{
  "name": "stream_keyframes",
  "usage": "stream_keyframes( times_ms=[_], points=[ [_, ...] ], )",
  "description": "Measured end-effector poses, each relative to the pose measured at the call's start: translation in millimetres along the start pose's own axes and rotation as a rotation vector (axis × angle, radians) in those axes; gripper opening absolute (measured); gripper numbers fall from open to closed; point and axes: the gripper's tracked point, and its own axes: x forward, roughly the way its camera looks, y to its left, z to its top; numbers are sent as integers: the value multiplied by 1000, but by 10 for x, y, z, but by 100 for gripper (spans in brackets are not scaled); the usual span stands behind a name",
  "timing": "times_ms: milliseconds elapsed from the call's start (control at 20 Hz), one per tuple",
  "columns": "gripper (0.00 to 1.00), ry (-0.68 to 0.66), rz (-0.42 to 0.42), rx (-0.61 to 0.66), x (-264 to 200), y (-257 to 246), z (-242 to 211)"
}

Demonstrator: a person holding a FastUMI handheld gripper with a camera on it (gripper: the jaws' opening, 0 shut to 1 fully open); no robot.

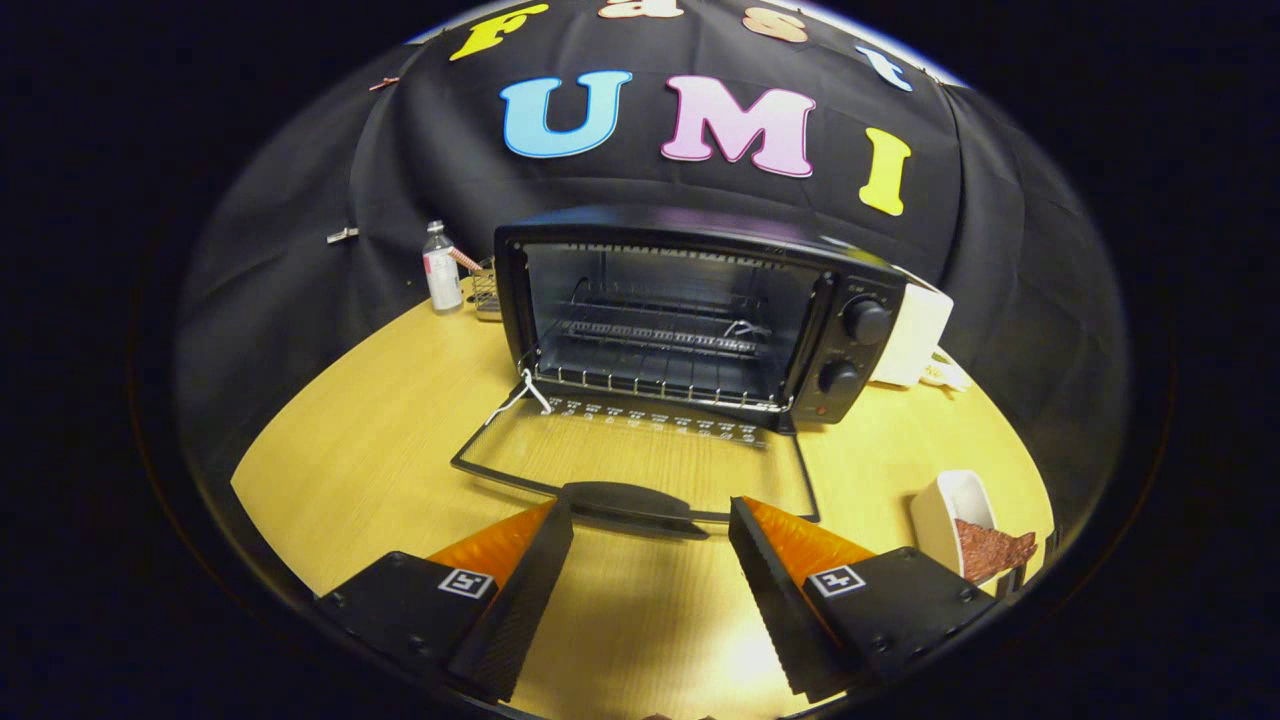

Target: Open the toaster oven, put the food inside, and close the toaster oven door.

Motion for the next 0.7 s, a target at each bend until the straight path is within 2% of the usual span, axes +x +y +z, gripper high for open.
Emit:
stream_keyframes(
  times_ms=[400,500,600,700],
  points=[
    [98,-79,29,-52,-689,-724,881],
    [98,-107,11,-50,-807,-1019,1065],
    [98,-108,-1,-53,-873,-1278,1123],
    [98,-85,28,-48,-916,-1459,1070]
  ],
)
